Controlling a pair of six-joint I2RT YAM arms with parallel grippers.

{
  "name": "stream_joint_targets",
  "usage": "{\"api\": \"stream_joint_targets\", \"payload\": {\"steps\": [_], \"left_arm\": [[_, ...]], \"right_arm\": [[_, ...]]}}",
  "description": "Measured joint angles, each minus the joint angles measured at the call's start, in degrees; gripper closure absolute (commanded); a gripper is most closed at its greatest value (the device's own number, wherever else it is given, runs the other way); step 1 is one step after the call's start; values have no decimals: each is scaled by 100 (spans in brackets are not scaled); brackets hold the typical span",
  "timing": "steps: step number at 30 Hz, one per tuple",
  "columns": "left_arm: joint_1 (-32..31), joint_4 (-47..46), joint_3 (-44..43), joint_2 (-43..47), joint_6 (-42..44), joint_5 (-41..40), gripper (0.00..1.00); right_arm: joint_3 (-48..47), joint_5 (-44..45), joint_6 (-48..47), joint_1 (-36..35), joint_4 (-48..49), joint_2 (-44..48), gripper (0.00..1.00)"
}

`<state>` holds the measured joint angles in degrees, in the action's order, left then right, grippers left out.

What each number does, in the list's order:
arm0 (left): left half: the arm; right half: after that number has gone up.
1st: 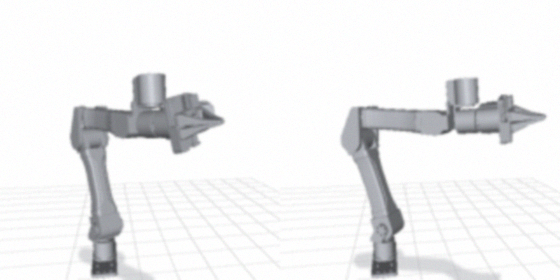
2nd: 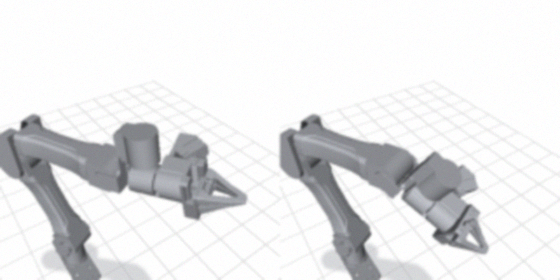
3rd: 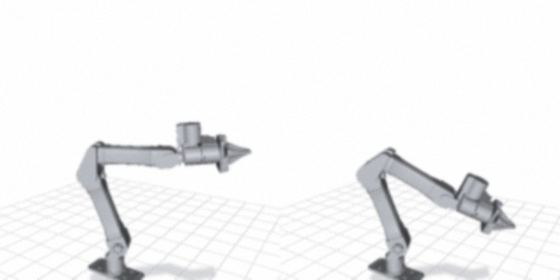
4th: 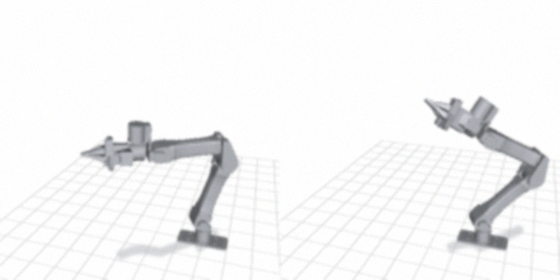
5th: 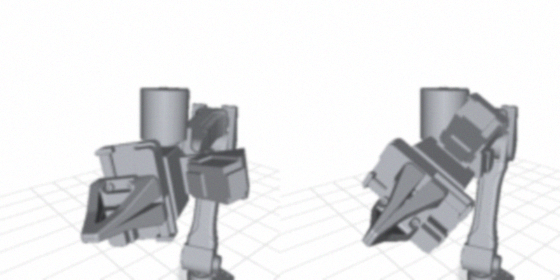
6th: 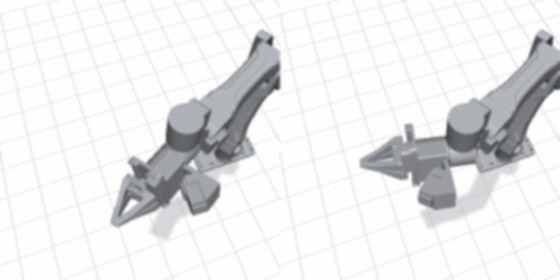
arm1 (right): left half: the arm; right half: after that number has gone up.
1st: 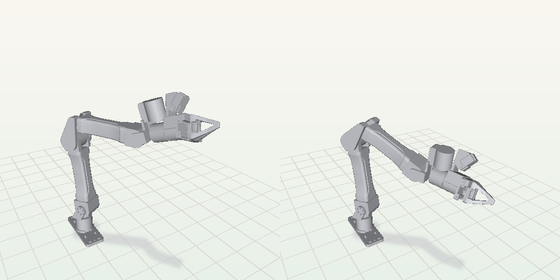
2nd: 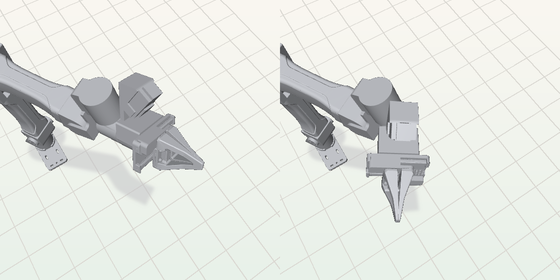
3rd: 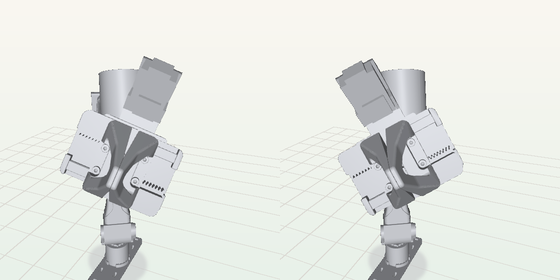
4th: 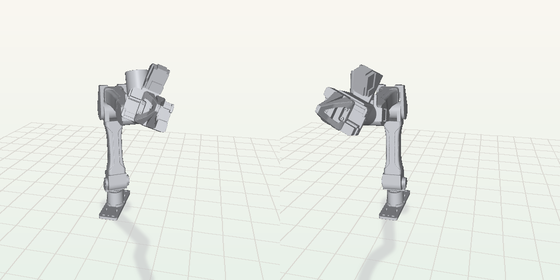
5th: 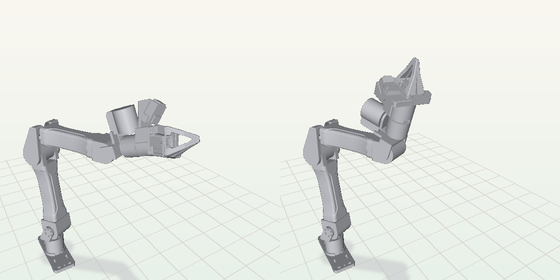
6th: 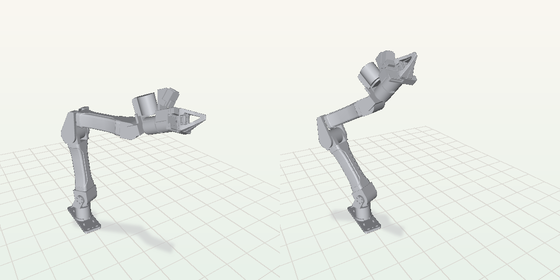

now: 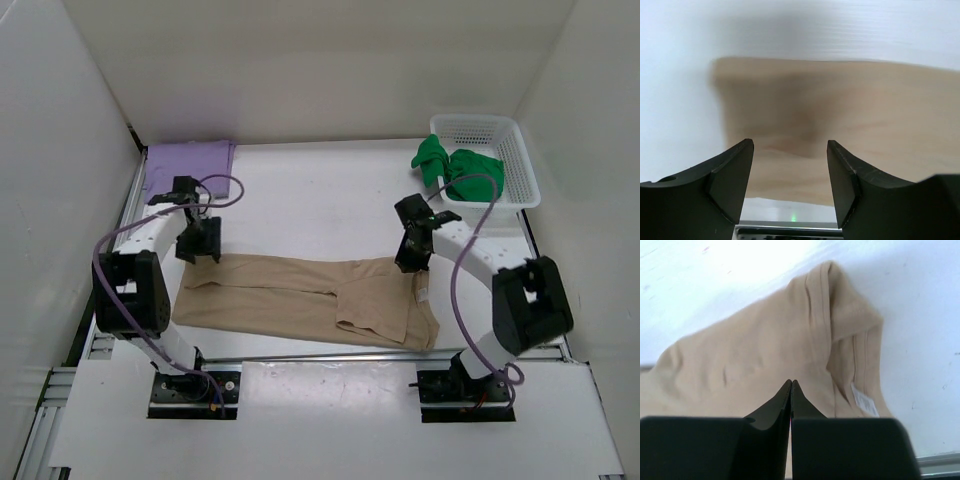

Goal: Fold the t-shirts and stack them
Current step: Rotate the tshirt 90 degrees

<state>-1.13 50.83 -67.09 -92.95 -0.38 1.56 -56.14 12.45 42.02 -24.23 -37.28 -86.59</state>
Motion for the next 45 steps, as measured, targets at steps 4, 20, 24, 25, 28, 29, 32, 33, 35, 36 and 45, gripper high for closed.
{"api": "stream_joint_targets", "payload": {"steps": [4, 20, 24, 25, 28, 29, 32, 33, 35, 36, 45], "left_arm": [[793, -293, 273, -398, 11, -697, 29], [1864, -629, 343, -857, -2, -951, 22], [1899, -459, 481, -658, 7, -765, 18], [1910, -350, 479, -614, 13, -671, 18], [1915, -44, 378, -402, 15, -437, 16], [1915, 39, 278, -326, 15, -382, 15], [1912, 94, -107, -212, 17, -304, 15], [1912, 61, -232, -223, 17, -308, 15], [1912, 13, -385, -295, 17, -356, 15], [1912, 2, -431, -356, 17, -391, 15], [2048, 4, -452, -658, 20, -505, 12]], "right_arm": [[-411, 136, 90, 39, -256, -933, 100], [-5993, 452, -365, 146, -1974, -4822, 100], [-6723, 404, -627, 155, -1676, -5095, 97], [-6669, 404, -675, 155, -1620, -5005, 97], [-5871, 494, -754, 149, -1300, -4378, 96], [-5480, 542, -723, 144, -1281, -4065, 96], [-4306, 601, -514, 144, -1178, -3062, 96], [-3923, 588, -407, 146, -1193, -2745, 97], [-3274, 518, -190, 164, -1167, -2304, 98], [-2944, 457, -98, 168, -1115, -2162, 98], [-2924, -96, 227, 245, -1419, -3091, 98]]}}
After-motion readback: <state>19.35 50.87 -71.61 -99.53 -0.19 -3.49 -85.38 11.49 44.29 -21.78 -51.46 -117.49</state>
